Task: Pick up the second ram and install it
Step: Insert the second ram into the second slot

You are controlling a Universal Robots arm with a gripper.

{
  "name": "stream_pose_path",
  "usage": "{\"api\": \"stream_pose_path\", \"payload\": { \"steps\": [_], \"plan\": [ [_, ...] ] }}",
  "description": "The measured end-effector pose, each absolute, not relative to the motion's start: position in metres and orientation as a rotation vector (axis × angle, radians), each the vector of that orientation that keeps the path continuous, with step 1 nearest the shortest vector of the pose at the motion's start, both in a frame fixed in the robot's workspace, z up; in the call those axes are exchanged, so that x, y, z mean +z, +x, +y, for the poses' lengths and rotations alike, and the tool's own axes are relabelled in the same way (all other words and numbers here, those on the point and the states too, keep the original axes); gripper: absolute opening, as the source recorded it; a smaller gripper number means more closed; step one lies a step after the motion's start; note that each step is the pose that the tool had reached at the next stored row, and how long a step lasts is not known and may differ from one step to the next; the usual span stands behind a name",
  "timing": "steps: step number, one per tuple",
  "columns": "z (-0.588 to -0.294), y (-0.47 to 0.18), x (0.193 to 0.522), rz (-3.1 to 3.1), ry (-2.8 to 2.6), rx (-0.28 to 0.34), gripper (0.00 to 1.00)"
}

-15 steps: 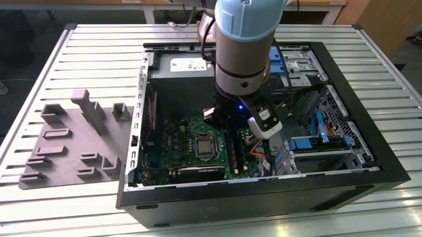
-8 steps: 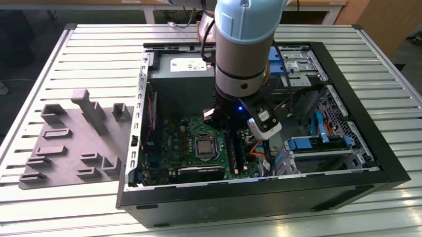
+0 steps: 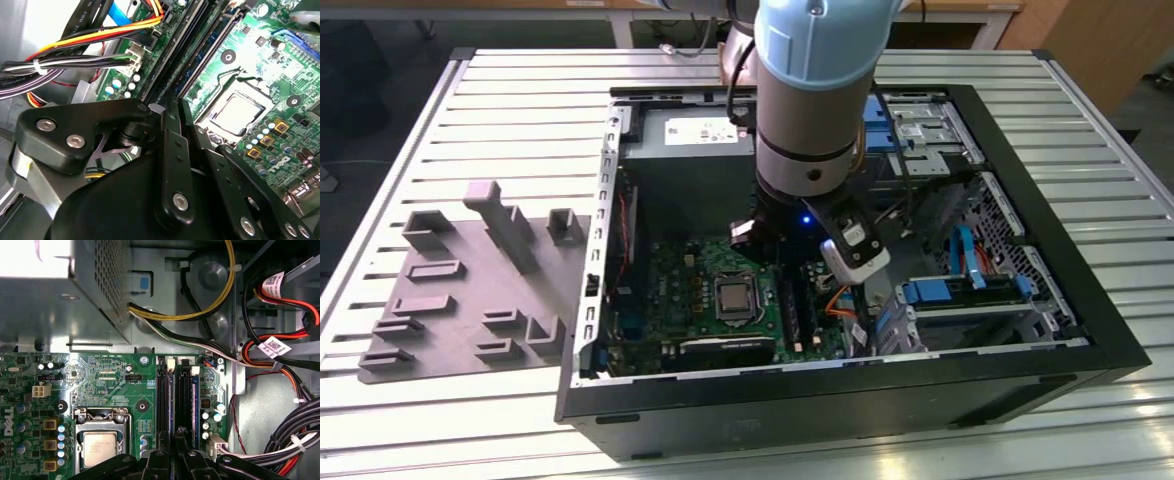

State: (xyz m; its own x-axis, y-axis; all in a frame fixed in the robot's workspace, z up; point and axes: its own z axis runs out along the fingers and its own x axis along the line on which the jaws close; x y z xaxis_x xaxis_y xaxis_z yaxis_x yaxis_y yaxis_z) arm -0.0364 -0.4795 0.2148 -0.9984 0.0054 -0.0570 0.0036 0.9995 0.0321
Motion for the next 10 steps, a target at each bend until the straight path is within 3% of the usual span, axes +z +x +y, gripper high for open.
{"api": "stream_pose_path", "payload": {
  "steps": [10],
  "plan": [
    [-0.479,-0.036,0.227,3.084,0.007,0.05,0.19]
  ]
}}
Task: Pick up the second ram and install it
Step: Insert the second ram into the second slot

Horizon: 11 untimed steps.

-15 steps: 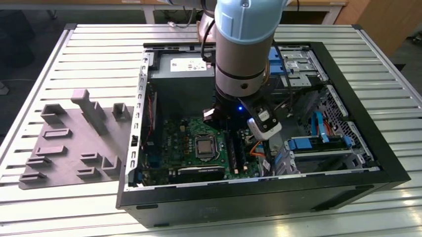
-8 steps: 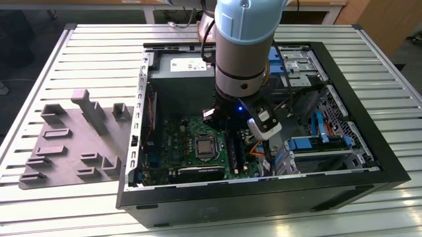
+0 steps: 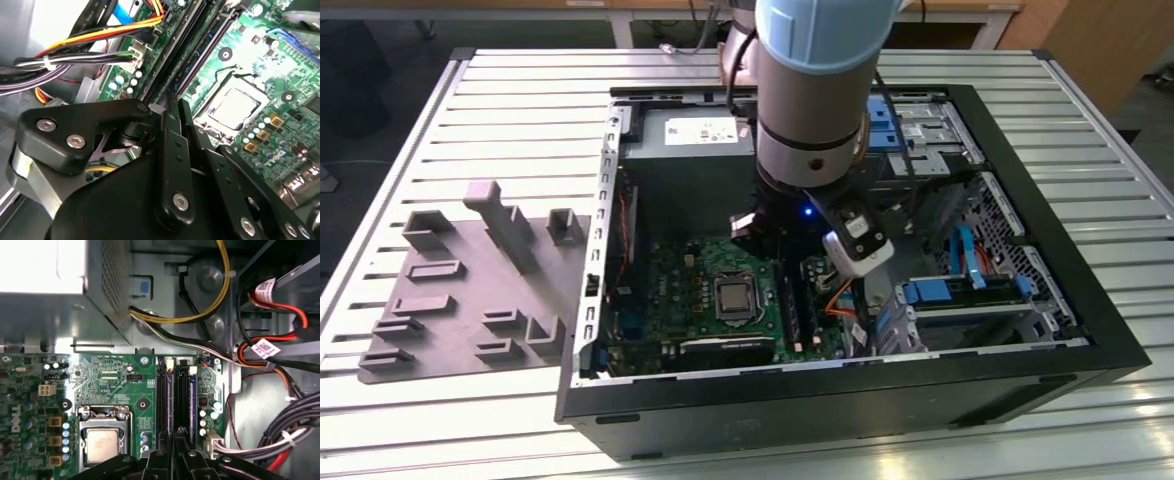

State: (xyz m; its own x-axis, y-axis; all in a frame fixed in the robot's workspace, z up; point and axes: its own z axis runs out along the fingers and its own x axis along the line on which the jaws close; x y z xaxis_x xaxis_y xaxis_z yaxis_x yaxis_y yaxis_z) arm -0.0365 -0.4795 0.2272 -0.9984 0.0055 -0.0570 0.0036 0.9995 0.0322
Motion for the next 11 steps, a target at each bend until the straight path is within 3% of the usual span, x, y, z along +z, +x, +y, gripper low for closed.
{"api": "stream_pose_path", "payload": {
  "steps": [11],
  "plan": [
    [-0.4795,-0.0365,0.2358,3.084,0.007,0.049,0.17]
  ]
}}
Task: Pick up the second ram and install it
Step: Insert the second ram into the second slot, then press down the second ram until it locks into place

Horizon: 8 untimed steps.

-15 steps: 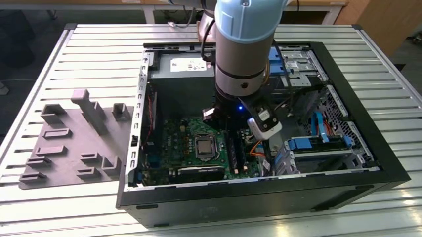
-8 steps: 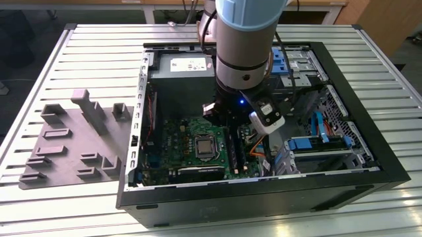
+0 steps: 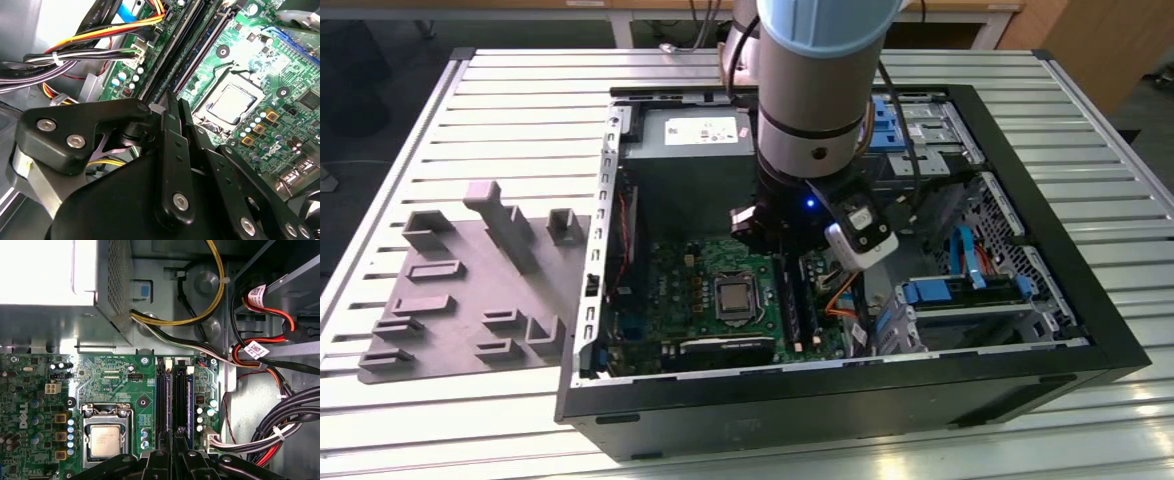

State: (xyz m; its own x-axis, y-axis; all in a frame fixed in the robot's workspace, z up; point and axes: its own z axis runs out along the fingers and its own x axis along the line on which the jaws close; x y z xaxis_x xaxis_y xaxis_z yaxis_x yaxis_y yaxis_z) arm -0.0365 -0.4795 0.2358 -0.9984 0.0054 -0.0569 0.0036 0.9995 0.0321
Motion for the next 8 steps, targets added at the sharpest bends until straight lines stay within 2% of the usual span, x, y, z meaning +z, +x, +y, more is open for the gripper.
{"api": "stream_pose_path", "payload": {
  "steps": [1,2,8],
  "plan": [
    [-0.4795,-0.0365,0.236,3.084,0.007,0.049,0.17],
    [-0.4795,-0.0365,0.236,3.084,0.007,0.049,0.11],
    [-0.4795,-0.0365,0.2375,3.084,0.007,0.049,0.11]
  ]
}}
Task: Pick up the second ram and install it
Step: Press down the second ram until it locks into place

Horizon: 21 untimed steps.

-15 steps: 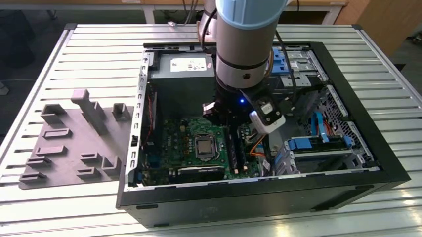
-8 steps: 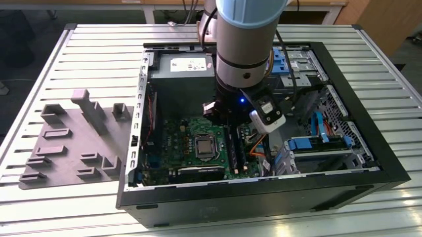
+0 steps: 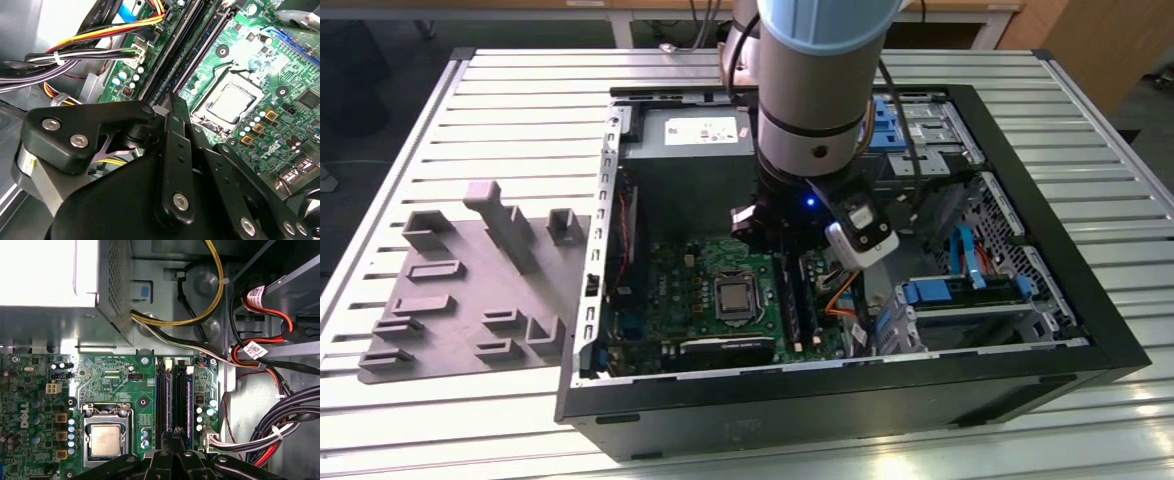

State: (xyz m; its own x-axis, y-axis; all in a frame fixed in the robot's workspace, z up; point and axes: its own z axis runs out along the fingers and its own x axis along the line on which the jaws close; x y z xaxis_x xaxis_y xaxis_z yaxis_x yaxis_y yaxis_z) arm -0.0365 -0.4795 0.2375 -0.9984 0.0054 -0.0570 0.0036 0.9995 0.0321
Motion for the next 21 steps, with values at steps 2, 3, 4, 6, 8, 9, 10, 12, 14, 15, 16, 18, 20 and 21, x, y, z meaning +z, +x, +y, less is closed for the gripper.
{"api": "stream_pose_path", "payload": {
  "steps": [2,3,4,6,8,9,10,12,14,15,16,18,20,21],
  "plan": [
    [-0.4795,-0.0365,0.2386,3.084,0.007,0.049,0.11],
    [-0.4795,-0.0365,0.2387,3.084,0.007,0.049,0.11],
    [-0.4795,-0.0365,0.2387,3.084,0.007,0.049,0.11],
    [-0.4795,-0.0365,0.2389,3.084,0.007,0.049,0.11],
    [-0.4795,-0.0365,0.2391,3.084,0.007,0.049,0.11],
    [-0.4794,-0.0364,0.2391,3.084,0.007,0.049,0.11],
    [-0.4794,-0.0364,0.2392,3.084,0.007,0.049,0.11],
    [-0.4789,-0.0364,0.2392,3.084,0.007,0.049,0.11],
    [-0.4782,-0.0365,0.2392,3.084,0.007,0.049,0.11],
    [-0.4778,-0.0365,0.2392,3.084,0.007,0.049,0.11],
    [-0.4774,-0.0364,0.2392,3.084,0.007,0.049,0.11],
    [-0.4767,-0.0364,0.2391,3.084,0.007,0.049,0.11],
    [-0.476,-0.0364,0.2391,3.084,0.007,0.049,0.11],
    [-0.4759,-0.0365,0.2391,3.084,0.007,0.049,0.11]
  ]
}}
